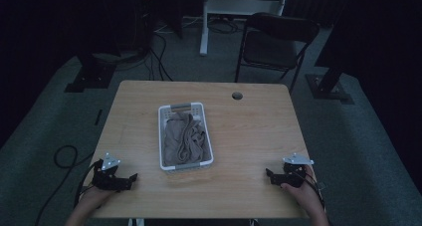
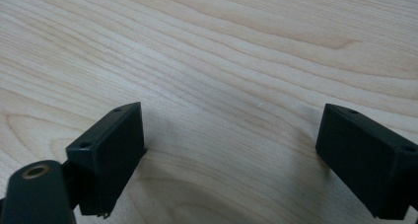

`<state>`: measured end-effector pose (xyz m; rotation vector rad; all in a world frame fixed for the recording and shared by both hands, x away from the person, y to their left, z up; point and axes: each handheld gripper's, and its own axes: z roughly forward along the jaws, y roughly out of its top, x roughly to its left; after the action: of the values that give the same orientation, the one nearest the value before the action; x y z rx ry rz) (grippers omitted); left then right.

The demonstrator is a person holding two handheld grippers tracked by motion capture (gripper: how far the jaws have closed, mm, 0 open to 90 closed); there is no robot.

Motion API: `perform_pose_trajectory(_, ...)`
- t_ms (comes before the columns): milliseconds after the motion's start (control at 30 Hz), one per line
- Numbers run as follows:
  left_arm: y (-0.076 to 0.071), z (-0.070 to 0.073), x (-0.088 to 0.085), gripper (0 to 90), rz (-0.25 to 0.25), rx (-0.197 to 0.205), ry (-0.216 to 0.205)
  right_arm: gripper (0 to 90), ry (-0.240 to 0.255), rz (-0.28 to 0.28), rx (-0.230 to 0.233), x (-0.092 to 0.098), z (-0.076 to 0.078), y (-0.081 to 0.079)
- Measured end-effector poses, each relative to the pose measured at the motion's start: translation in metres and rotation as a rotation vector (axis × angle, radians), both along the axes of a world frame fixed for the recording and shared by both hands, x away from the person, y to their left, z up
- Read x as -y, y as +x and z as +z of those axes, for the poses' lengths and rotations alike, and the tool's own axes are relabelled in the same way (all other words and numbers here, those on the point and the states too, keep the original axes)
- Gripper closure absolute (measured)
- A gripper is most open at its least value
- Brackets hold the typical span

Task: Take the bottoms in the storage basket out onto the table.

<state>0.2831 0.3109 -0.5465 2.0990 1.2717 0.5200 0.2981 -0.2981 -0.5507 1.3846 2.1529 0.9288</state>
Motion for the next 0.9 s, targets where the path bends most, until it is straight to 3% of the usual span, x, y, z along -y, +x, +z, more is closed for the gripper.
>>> perform_pose_trajectory(567, -0.0001, -0.0001, 0.0004, 0.7, 0.004, 0.0, 0.0, 10.9, -0.001, 0.006, 0.001, -0.0001, 0.0, -0.0001)
perform_pose_trajectory(900, -0.0001, -0.0001, 0.0004, 0.7, 0.005, 0.0, -0.001, 11.3, 0.016, -0.075, 0.001, -0.0037, 0.0019, 0.005)
